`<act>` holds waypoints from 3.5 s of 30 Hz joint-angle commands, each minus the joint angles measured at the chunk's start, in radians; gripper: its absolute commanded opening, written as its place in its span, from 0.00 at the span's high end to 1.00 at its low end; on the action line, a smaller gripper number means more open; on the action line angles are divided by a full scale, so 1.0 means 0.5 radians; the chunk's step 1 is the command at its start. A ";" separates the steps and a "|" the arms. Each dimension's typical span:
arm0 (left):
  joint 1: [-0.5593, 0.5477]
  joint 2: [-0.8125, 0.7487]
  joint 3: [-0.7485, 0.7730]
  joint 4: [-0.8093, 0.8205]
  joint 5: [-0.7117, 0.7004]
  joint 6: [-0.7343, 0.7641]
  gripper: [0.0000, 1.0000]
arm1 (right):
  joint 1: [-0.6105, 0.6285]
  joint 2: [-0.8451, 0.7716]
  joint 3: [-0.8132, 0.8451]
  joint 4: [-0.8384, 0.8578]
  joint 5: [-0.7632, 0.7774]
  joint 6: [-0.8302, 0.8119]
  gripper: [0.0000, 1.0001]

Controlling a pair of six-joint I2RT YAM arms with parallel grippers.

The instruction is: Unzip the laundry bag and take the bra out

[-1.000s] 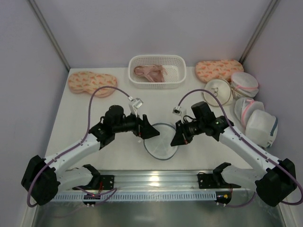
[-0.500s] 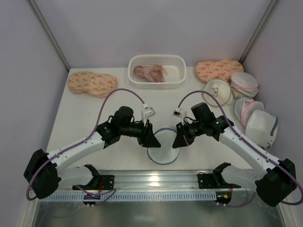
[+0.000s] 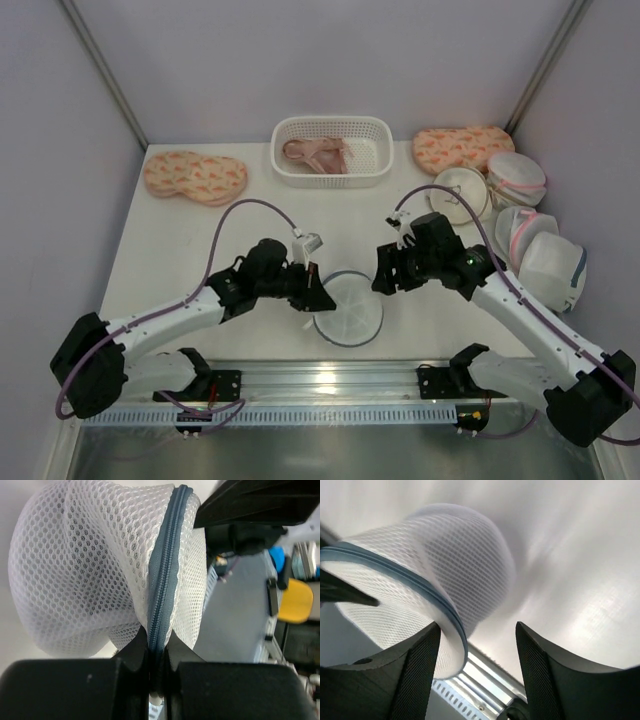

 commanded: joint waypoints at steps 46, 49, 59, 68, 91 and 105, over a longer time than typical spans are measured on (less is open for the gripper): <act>0.064 -0.005 -0.565 1.084 -1.144 -1.947 1.00 | 0.783 -0.406 -0.600 1.172 0.895 0.540 0.70; 0.079 -0.002 -0.593 1.103 -1.058 -1.923 1.00 | 0.786 -0.418 -0.588 1.089 0.913 0.540 0.85; 0.235 -0.017 -0.507 0.983 -0.774 -1.678 1.00 | 0.801 -0.326 -0.456 0.586 0.996 0.540 0.96; 0.484 0.372 0.060 0.597 -0.049 -0.933 0.98 | 0.811 -0.200 -0.266 0.037 1.606 0.770 0.96; 0.315 -0.747 -0.546 0.142 -0.684 -1.382 0.01 | 0.817 -0.256 -0.545 1.195 0.133 0.620 0.96; 0.144 -0.294 -0.528 0.789 -0.592 -1.613 0.01 | 0.841 -0.044 -0.526 1.313 0.091 0.577 0.96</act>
